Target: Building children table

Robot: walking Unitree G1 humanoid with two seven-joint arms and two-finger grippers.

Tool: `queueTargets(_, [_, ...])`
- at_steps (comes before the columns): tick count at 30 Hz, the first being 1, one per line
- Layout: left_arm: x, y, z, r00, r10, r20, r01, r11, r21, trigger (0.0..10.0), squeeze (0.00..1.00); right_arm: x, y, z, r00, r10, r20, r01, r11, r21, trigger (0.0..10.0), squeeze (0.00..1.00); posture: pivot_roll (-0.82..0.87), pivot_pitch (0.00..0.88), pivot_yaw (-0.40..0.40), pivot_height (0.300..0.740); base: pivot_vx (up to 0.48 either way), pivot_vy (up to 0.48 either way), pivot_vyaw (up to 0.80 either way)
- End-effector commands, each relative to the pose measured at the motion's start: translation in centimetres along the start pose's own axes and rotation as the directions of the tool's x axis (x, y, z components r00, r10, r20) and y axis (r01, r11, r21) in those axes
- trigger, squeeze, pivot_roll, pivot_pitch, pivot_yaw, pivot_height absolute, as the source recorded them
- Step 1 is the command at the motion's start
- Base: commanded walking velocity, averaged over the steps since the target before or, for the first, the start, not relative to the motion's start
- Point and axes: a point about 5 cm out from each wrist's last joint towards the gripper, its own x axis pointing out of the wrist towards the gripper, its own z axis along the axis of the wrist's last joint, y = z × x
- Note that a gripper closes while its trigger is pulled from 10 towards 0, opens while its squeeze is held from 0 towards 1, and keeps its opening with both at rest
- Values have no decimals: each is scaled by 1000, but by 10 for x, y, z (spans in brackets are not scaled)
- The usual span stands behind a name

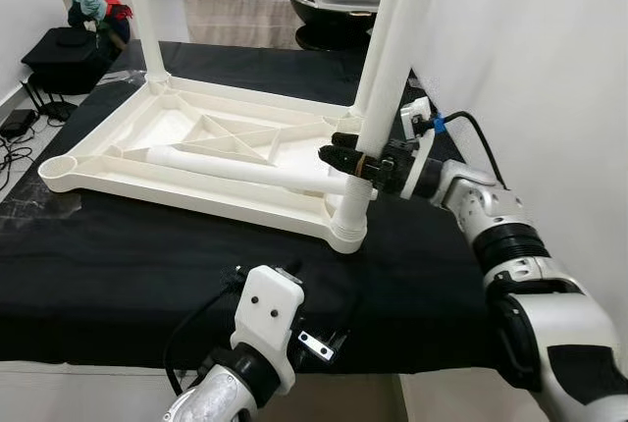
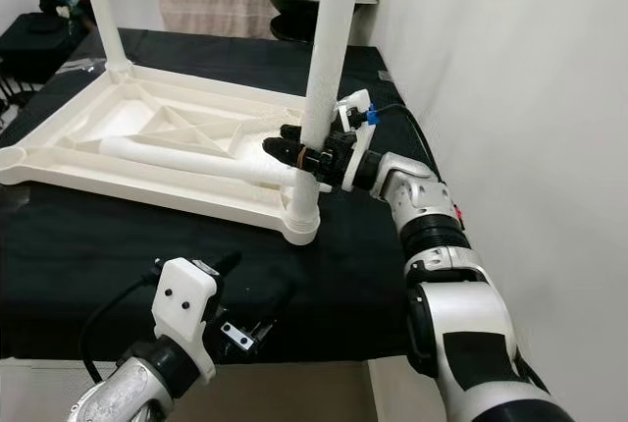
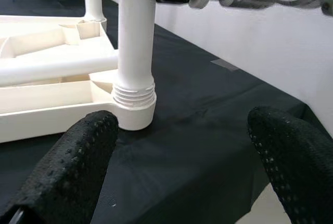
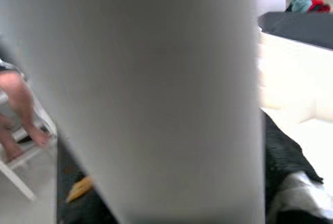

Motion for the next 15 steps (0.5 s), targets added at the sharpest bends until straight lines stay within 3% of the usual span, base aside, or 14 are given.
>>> queueTargets(1, [0, 1, 0, 1000, 5, -6, -5, 1000, -9, 10000, 0, 7, -1, 1, 999, -42, 12, 42, 999, -8, 0, 0, 79, 147, -111, 740, 0, 0, 0])
queueTargets(3, [1, 1, 0, 1000, 9, -5, -9, 1000, -6, 10000, 0, 8, -3, 3, 997, -75, 22, 75, 997, -32, 0, 0, 79, 147, -111, 740, 0, 0, 0])
queueTargets(5, [2, 4, 0, 1000, 20, -4, -20, 1000, 5, 10000, 0, 5, -12, 7, 972, -233, 34, 235, 968, -93, 0, 0, 76, 146, -113, 740, 0, 0, 0])
queueTargets(8, [3, 5, 0, 1000, 28, -3, -28, 1000, 11, 10000, 0, 2, -17, 8, 943, -330, 33, 331, 934, -131, 0, 0, 73, 146, -112, 740, 0, 0, 0])
queueTargets(9, [3, 6, 0, 999, 32, -3, -32, 999, 14, 10000, 0, -5, -23, 6, 903, -428, 31, 428, 893, -138, 0, 0, 66, 144, -113, 740, 0, 0, 0])
queueTargets(10, [3, 6, 0, 999, 32, -3, -32, 999, 14, 10000, 0, -5, -23, 6, 903, -428, 31, 428, 893, -138, 0, 0, 66, 144, -113, 740, 0, 0, 0])
queueTargets(12, [3, 7, -1, 999, 35, -4, -35, 999, 17, 10000, 0, -17, -28, 2, 826, -562, 39, 560, 812, -164, 0, 0, 59, 144, -109, 740, 0, 0, 0])
queueTargets(13, [3, 7, -1, 999, 35, -4, -35, 999, 17, 10000, 0, -17, -28, 2, 826, -562, 39, 560, 812, -164, 0, 0, 59, 144, -109, 740, 0, 0, 0])
queueTargets(14, [3, 7, -1, 999, 39, -6, -39, 999, 21, 10000, 0, -26, -30, -1, 763, -644, 50, 641, 746, -180, 0, 0, 55, 141, -103, 740, 0, 0, 0])
queueTargets(15, [3, 7, -1, 999, 39, -6, -39, 999, 21, 10000, 0, -26, -30, -1, 763, -644, 50, 641, 746, -180, 0, 0, 55, 141, -103, 740, 0, 0, 0])
